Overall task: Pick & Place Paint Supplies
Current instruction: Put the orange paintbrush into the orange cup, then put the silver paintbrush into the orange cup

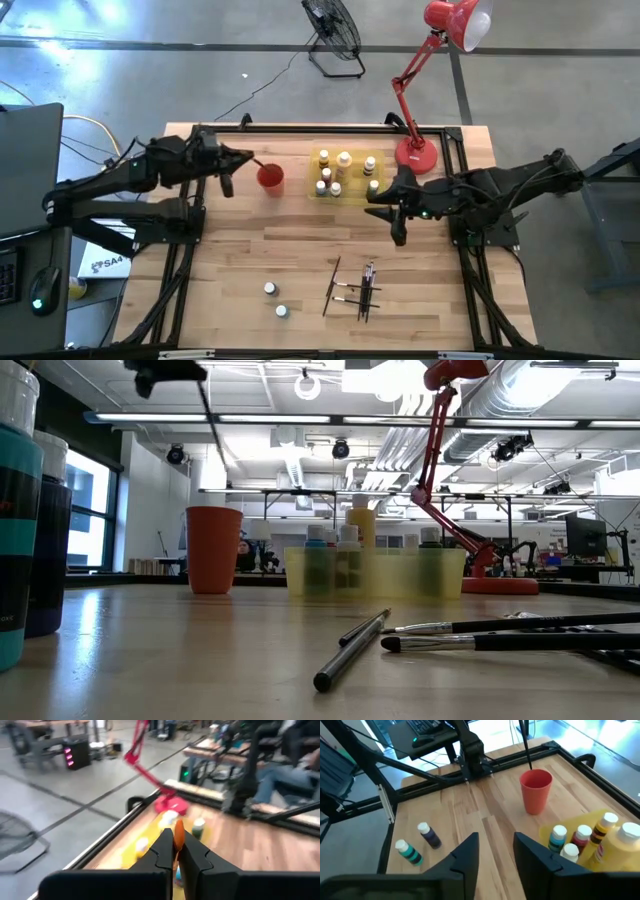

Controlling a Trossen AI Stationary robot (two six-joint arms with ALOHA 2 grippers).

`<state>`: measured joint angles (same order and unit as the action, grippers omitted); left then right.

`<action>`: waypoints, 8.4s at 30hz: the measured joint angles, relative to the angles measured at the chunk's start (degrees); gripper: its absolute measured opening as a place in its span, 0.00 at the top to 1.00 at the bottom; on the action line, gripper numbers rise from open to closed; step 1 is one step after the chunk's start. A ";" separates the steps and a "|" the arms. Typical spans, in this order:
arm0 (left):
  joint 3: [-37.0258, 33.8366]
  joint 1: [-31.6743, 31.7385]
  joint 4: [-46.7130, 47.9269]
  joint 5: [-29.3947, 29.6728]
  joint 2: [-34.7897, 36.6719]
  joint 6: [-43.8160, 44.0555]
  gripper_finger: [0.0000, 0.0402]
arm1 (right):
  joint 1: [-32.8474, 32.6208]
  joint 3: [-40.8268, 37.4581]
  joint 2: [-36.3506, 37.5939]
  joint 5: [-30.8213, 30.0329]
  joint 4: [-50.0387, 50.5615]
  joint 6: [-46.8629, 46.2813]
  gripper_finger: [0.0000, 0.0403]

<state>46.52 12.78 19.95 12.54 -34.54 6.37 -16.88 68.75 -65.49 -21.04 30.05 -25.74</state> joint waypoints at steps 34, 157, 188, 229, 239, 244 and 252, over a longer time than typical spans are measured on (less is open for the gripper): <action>-16.65 0.00 -11.47 10.18 -15.02 11.58 0.99 | 0.00 -0.02 -0.61 -0.07 -0.93 0.03 0.90; 3.85 -37.68 -21.20 1.74 -10.85 -0.59 1.00 | -10.99 0.00 -0.63 0.31 -8.26 -1.41 0.99; 3.85 -37.64 -19.81 1.74 -10.82 -0.54 1.00 | -13.27 -0.01 -0.63 33.63 -21.47 1.52 0.76; 3.85 -37.64 -19.81 1.70 -10.82 -0.08 1.00 | -17.79 -0.01 -3.61 0.43 -9.12 -15.19 0.90; 3.85 -37.62 -18.66 1.70 -10.80 -0.06 1.00 | -17.79 0.00 -11.25 5.43 -0.51 -25.54 0.92; 3.85 -37.59 -17.84 1.70 -10.78 -0.08 1.00 | -17.73 -0.01 -15.97 10.83 5.42 -32.70 0.92; 3.85 -37.55 -17.18 1.70 -10.78 -0.08 1.00 | -17.73 -0.02 -21.48 10.87 5.78 -32.76 0.92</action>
<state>50.37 -24.77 2.77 14.24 -45.32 6.28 -34.61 68.74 -86.97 -10.17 35.83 -58.50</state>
